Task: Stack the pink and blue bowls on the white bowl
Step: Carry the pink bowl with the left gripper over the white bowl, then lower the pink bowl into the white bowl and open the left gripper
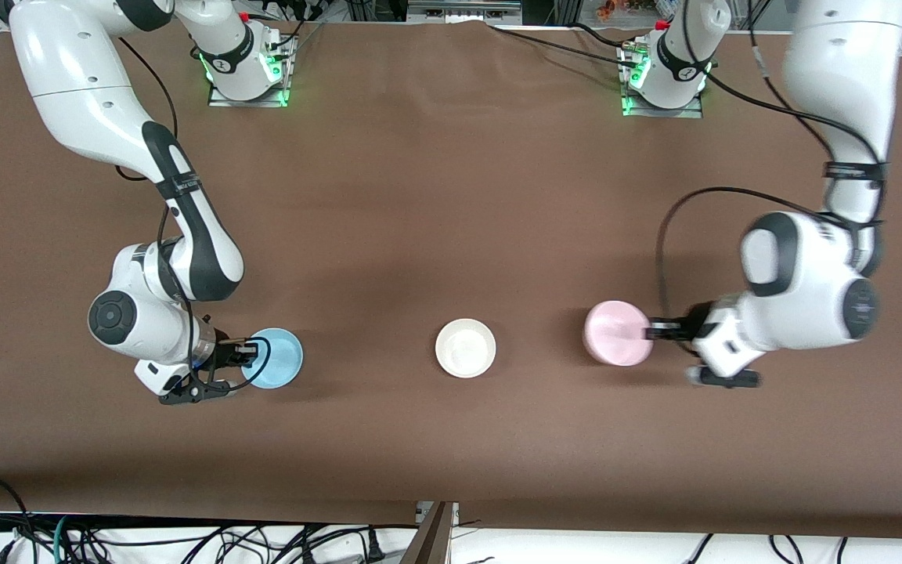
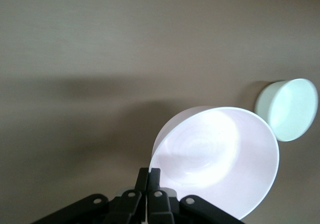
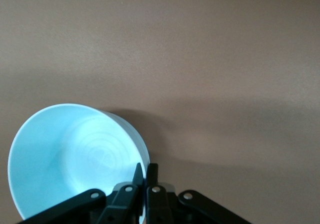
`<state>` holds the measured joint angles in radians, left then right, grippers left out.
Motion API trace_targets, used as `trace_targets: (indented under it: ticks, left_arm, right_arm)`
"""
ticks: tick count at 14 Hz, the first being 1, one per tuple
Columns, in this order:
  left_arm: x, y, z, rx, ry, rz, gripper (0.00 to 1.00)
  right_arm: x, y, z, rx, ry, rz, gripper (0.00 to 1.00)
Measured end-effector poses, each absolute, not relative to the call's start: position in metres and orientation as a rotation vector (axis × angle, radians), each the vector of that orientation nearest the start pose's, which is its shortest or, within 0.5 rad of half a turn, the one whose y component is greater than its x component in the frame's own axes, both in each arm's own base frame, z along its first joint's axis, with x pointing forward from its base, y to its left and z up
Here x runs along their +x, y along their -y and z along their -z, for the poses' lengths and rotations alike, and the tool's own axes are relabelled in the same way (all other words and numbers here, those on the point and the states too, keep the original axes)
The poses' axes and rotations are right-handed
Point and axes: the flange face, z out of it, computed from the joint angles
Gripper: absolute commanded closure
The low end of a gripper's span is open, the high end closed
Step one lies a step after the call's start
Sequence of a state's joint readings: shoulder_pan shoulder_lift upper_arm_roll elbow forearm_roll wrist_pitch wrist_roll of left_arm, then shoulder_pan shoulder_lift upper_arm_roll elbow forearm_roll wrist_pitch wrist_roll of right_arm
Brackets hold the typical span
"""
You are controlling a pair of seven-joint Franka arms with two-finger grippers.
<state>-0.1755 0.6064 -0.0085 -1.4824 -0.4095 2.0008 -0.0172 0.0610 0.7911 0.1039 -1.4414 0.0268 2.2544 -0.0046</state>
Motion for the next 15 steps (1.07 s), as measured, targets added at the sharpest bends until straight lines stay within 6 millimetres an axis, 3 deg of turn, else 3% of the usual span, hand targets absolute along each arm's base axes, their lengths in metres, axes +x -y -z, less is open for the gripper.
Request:
trace_targets:
  ticks: [3,5,7,9,10,15]
  left_arm:
    - [0.680,0.257,-0.328,-3.484,0.209,-0.172,1.00]
    - [0.673,0.303,-0.315,-3.482,0.285,-0.124,1.00]
    - [0.664,0.337,-0.298,-3.479,0.318,-0.085,1.00]
    - [0.656,0.361,-0.284,-3.455,0.320,-0.066,1.00]
    - [0.654,0.367,-0.280,-3.446,0.326,-0.056,1.00]
    - [0.663,0.385,-0.262,-3.425,0.397,-0.035,1.00]
  right_arm:
    - [0.725,-0.143,-0.258,-3.034,0.027,-0.044,1.00]
    - [0.722,-0.186,-0.277,-3.029,-0.061,-0.042,1.00]
    - [0.712,-0.229,-0.281,-3.025,-0.146,-0.043,1.00]
    - [0.702,-0.260,-0.279,-3.027,-0.173,-0.053,1.00]
    - [0.700,-0.264,-0.278,-3.030,-0.179,-0.054,1.00]
    - [0.709,-0.238,-0.277,-3.042,-0.225,-0.044,1.00]
